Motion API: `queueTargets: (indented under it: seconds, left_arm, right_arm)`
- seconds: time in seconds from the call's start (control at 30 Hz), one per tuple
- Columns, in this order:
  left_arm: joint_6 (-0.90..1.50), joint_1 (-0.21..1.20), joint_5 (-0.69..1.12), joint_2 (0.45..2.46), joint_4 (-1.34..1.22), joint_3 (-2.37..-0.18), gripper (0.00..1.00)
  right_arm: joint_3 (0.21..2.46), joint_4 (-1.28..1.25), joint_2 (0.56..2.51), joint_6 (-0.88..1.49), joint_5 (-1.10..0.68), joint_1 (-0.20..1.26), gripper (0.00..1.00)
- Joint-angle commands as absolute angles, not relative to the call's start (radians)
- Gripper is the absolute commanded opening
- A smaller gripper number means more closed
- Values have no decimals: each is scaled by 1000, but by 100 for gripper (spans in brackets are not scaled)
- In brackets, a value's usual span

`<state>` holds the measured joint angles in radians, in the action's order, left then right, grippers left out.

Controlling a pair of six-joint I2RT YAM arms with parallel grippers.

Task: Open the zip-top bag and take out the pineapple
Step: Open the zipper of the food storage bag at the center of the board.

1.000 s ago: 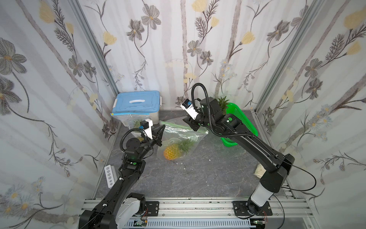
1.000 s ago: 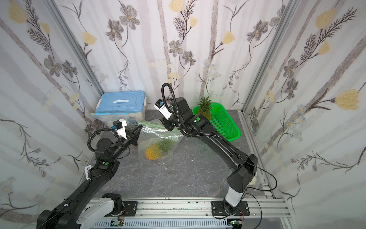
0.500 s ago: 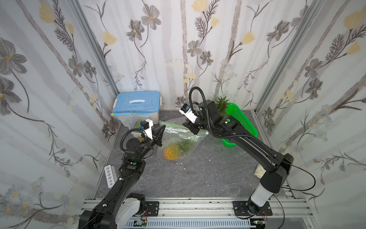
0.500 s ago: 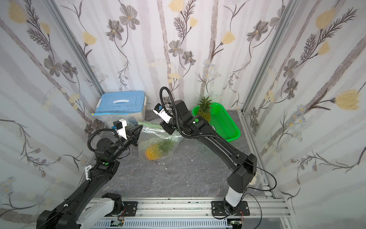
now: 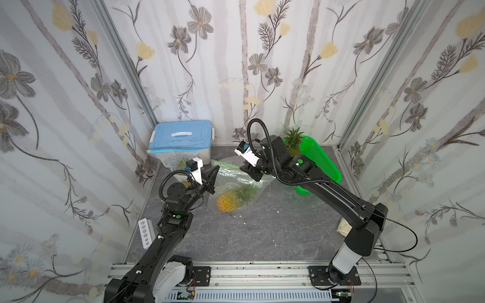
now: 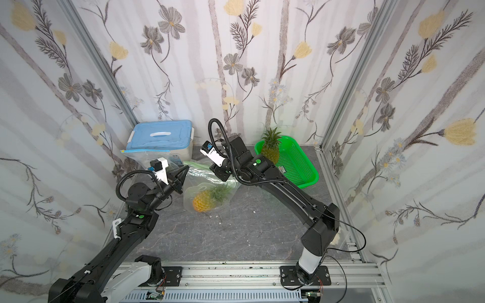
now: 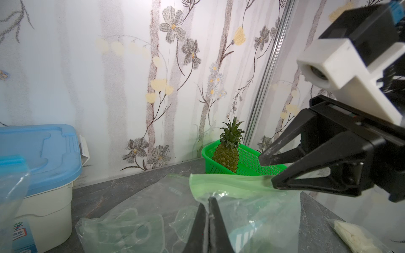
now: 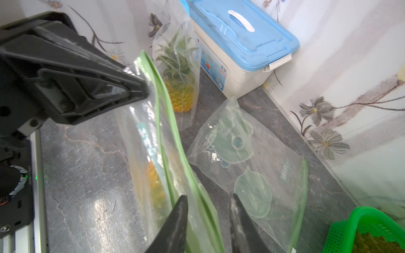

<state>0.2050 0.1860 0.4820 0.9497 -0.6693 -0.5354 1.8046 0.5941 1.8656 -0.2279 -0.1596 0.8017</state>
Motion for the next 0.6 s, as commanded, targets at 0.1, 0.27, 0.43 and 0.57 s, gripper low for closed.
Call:
queueTargets:
  seconds: [0.1, 0.27, 0.43, 0.57]
  left_arm:
    - [194, 186, 477, 948, -701, -540, 0]
    - [192, 186, 477, 938, -698, -538, 0]
    - [185, 186, 479, 918, -689, -535, 0]
    - [180, 186, 479, 898, -679, -532, 0]
  right_arm:
    - [1801, 576, 1858, -230, -165, 804, 33]
    - [1798, 578, 1864, -226, -163, 805, 33]
    - [1798, 568, 1877, -229, -157, 804, 33]
    - [1799, 567, 1892, -233, -153, 803, 33]
